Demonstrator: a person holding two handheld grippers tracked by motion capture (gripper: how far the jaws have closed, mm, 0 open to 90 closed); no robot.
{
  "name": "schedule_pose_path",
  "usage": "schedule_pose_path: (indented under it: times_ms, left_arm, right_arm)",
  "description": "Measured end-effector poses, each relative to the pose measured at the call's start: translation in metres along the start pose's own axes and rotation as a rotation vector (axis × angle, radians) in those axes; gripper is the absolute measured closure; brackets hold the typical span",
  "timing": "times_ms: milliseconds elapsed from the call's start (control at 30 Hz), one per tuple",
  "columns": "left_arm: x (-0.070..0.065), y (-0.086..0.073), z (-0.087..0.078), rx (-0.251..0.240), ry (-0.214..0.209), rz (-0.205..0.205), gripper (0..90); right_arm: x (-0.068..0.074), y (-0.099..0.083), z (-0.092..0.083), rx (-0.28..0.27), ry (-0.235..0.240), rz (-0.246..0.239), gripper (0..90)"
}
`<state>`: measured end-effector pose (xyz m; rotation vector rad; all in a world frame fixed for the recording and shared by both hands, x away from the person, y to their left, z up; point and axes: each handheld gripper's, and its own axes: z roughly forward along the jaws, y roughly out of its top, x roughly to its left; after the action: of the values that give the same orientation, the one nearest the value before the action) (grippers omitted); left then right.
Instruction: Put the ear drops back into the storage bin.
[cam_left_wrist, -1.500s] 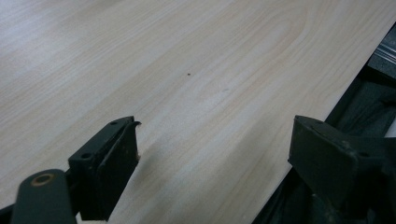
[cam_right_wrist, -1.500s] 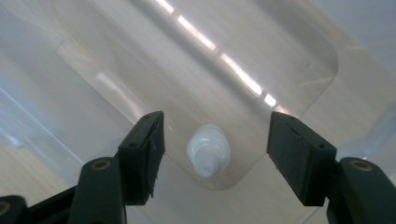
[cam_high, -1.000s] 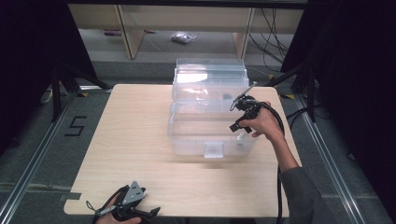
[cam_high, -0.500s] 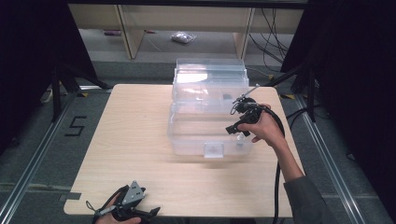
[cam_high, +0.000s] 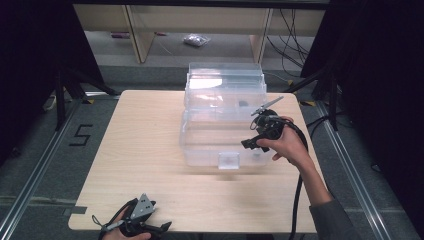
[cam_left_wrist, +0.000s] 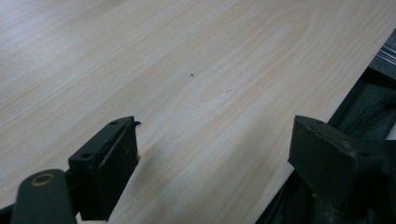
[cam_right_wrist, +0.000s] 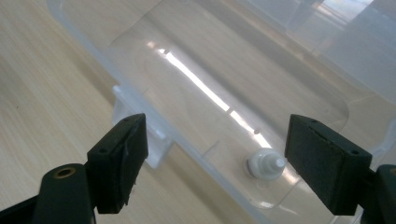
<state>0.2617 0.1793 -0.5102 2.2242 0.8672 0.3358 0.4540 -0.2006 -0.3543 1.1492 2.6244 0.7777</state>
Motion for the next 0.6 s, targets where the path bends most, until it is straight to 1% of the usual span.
schedule_pose_path:
  times_ms: [33,67,100,133,167,200,233,333,367,400,433,467,500,533,567,600]
  left_arm:
    - [0.0,0.0,0.001,-0.004,0.001,-0.017,15.2]
    - [0.0,0.0,0.001,-0.004,0.001,-0.017,15.2]
    - [0.0,0.0,0.0,-0.003,0.0,-0.002,15.2]
    - [0.0,0.0,0.0,-0.003,0.0,-0.002,15.2]
    - [0.0,0.0,0.0,0.0,0.003,0.002,15.2]
    - [0.0,0.0,0.0,-0.006,-0.001,-0.004,15.2]
    - [0.0,0.0,0.0,-0.005,-0.001,-0.005,15.2]
    - [0.0,0.0,0.0,0.0,0.007,-0.003,15.2]
    - [0.0,0.0,0.0,-0.006,-0.001,-0.004,15.2]
    - [0.0,0.0,0.0,-0.006,-0.001,-0.004,15.2]
    - [0.0,0.0,0.0,-0.005,-0.001,-0.004,15.2]
    - [0.0,0.0,0.0,-0.005,-0.001,-0.004,15.2]
    - [-0.001,0.0,0.0,-0.004,-0.001,-0.019,15.2]
    - [-0.001,0.0,0.0,-0.006,0.0,-0.018,15.2]
    - [-0.001,0.0,0.0,-0.006,0.0,-0.017,15.2]
    - [-0.001,0.0,0.0,-0.006,0.0,-0.017,15.2]
  right_arm:
    - [0.003,-0.002,-0.001,-0.005,0.002,0.003,22.4]
    - [0.003,-0.002,-0.001,-0.005,0.002,0.003,22.4]
    - [0.005,-0.004,-0.002,-0.005,0.009,-0.001,22.3]
    - [0.007,-0.005,-0.002,-0.006,0.008,0.002,22.3]
    - [0.007,-0.006,-0.002,-0.008,0.015,-0.011,22.2]
    - [0.008,-0.007,-0.002,-0.007,0.013,0.001,22.2]
    - [0.009,-0.008,-0.003,-0.011,0.014,-0.006,22.1]
    - [0.01,-0.01,-0.003,-0.014,0.015,-0.002,21.8]
    - [0.01,-0.013,-0.004,-0.026,0.011,-0.026,21.6]
    - [0.01,-0.013,-0.004,-0.026,0.011,-0.026,21.6]
    - [0.013,-0.016,-0.005,-0.028,0.024,-0.007,21.3]
    - [0.013,-0.016,-0.005,-0.028,0.024,-0.007,21.3]
    - [0.014,-0.019,-0.005,-0.042,0.033,-0.017,21.2]
    - [0.016,-0.021,-0.006,-0.048,0.031,-0.009,21.2]
    - [0.018,-0.022,-0.007,-0.039,0.035,0.005,21.1]
    - [0.018,-0.022,-0.007,-0.039,0.035,0.005,21.1]
